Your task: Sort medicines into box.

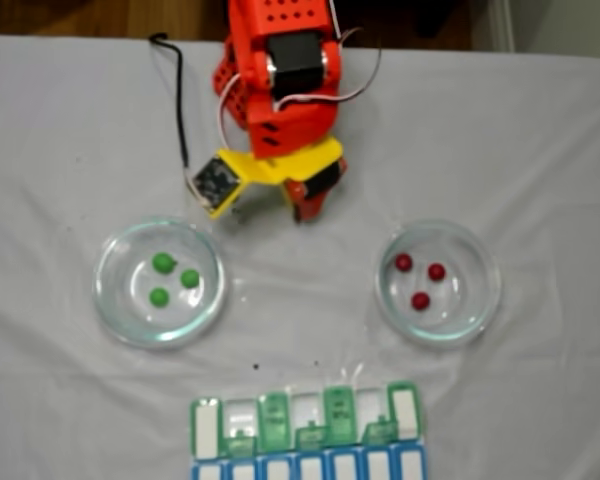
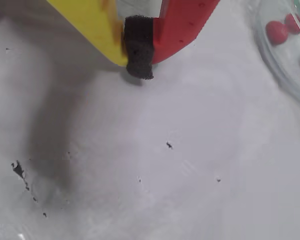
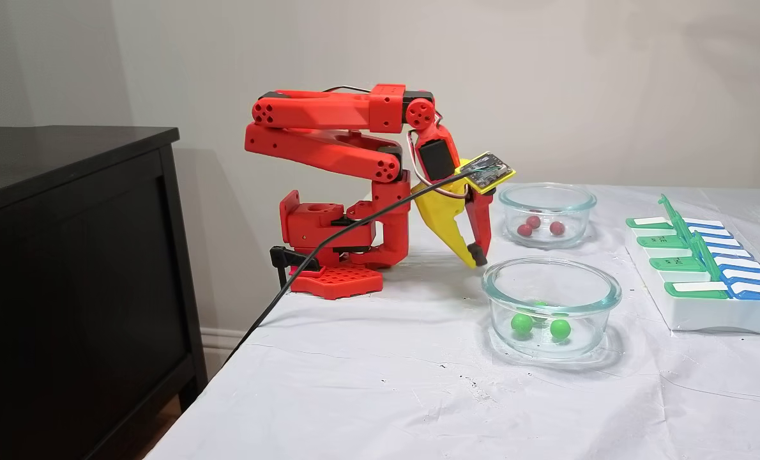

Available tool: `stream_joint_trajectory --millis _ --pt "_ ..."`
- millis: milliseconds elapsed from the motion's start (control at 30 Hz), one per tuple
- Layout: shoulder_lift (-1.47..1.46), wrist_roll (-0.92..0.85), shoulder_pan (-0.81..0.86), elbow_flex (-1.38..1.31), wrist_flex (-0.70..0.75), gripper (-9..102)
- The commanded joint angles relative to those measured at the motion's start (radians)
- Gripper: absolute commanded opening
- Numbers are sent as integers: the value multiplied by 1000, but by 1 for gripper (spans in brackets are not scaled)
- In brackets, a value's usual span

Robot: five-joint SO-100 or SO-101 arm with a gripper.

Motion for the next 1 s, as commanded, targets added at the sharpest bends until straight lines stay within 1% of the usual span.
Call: stream_joint_trajectory --millis 0,233,433,633,833,967 --pt "9 8 -6 -64 -51 0" --pt "11 -28 -92 -318 -6 0" --pt "5 -17 -198 -518 32 0" --pt "-181 -12 -308 -693 29 0" --pt "-327 31 -374 -792 -64 0" --pt "-503 44 -449 -905 -34 0"
